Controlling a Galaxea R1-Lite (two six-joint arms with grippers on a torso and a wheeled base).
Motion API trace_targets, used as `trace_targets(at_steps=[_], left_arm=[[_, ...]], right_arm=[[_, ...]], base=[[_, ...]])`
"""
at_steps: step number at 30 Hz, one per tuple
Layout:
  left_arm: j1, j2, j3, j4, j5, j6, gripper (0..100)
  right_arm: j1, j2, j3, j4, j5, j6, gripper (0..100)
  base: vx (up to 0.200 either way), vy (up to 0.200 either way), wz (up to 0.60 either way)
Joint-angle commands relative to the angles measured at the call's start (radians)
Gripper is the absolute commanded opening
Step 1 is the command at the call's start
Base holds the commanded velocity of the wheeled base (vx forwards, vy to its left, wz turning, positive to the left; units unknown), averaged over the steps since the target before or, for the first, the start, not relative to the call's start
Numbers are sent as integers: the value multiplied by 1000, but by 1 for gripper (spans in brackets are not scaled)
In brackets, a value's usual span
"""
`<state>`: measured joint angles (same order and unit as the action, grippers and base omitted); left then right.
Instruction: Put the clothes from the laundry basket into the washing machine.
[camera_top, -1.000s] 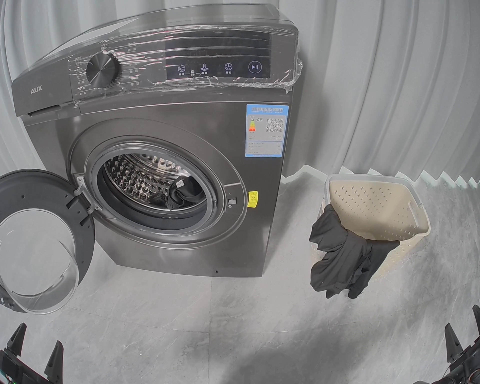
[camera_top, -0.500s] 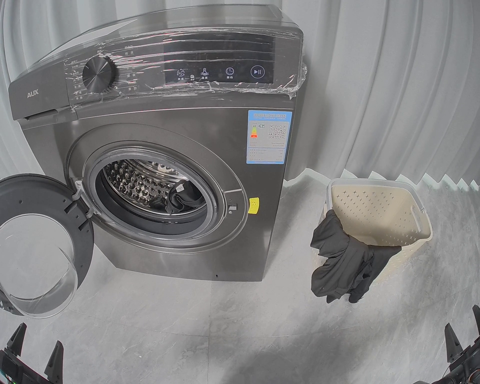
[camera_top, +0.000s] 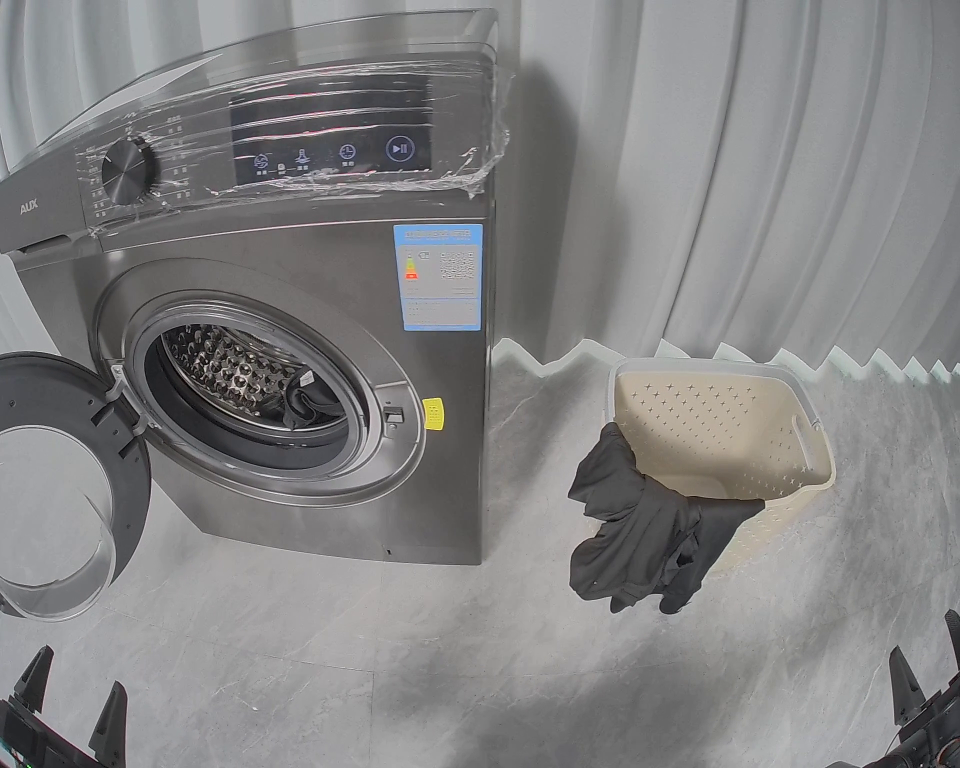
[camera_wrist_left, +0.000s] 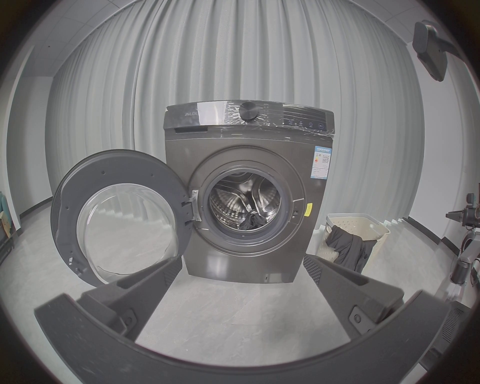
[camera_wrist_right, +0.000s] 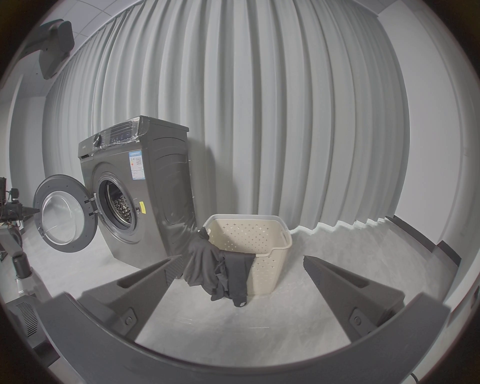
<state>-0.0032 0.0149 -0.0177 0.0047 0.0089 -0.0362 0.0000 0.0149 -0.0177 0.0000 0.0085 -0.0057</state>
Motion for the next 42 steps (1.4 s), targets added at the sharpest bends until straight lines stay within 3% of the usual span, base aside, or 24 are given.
trace_targets(at_steps=[1, 19, 37, 38, 42], left_arm=[[0, -15, 16, -2, 0, -1, 100], [0, -15, 16, 0, 0, 4, 100], [0, -15, 16, -2, -3, 15, 100], [0, -15, 16, -2, -3, 15, 100], [0, -15, 16, -2, -3, 16, 100]], right_arm=[[0, -15, 16, 0, 1, 0, 100], [0, -15, 16, 0, 1, 0, 100], [-2, -15, 13, -17, 8, 0, 100], [-2, -15, -19, -31, 11, 1, 100], [5, 92, -298, 25, 56, 3, 100]], base=[[0, -200, 0], [0, -200, 0], [0, 0, 0], [0, 0, 0], [0, 0, 0]])
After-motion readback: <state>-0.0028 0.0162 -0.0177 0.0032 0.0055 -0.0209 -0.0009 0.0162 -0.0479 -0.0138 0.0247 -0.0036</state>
